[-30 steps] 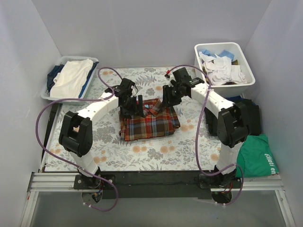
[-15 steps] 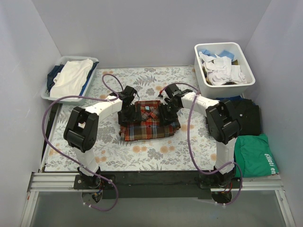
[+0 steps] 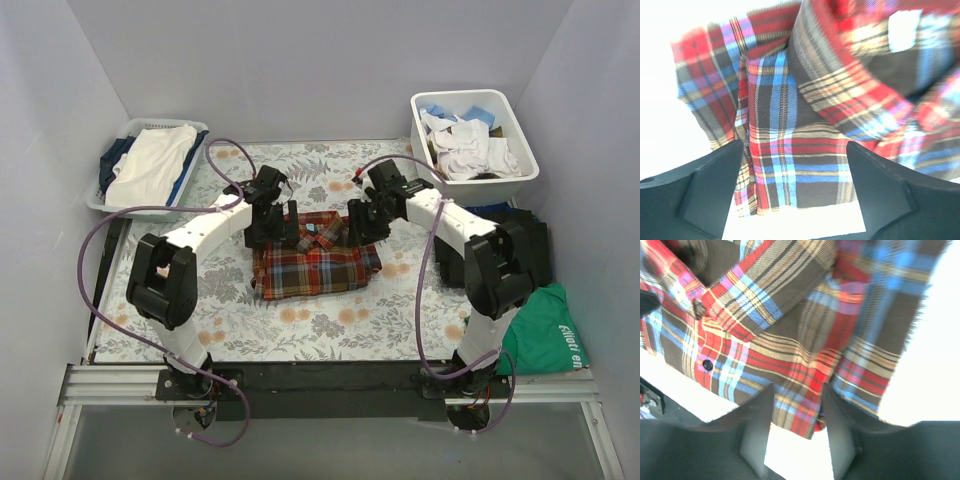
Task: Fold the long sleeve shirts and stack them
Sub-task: Fold the shirt, then neatly place the folded shirt to the corner
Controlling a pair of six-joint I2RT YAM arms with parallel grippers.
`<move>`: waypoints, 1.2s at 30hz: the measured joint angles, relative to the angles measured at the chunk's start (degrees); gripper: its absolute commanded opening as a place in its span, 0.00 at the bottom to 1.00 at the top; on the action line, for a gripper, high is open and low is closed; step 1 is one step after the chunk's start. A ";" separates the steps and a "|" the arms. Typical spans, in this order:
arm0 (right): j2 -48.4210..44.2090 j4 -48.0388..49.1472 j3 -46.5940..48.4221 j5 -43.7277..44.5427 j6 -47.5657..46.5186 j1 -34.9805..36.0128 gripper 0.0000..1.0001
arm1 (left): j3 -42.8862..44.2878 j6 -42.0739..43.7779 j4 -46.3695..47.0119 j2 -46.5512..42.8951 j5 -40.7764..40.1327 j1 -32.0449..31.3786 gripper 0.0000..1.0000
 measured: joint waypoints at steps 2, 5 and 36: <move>-2.49 0.37 -0.83 0.15 0.11 -1.66 0.81 | 1.05 0.00 0.09 -1.55 -0.85 0.13 0.89; -5.03 1.01 -3.30 0.02 -0.31 -4.46 0.99 | 1.11 -0.24 0.07 -4.31 -1.57 0.83 0.91; 10.60 27.30 -9.79 -34.40 1.90 -11.26 0.82 | -13.49 -5.22 7.02 -2.95 14.56 19.50 0.91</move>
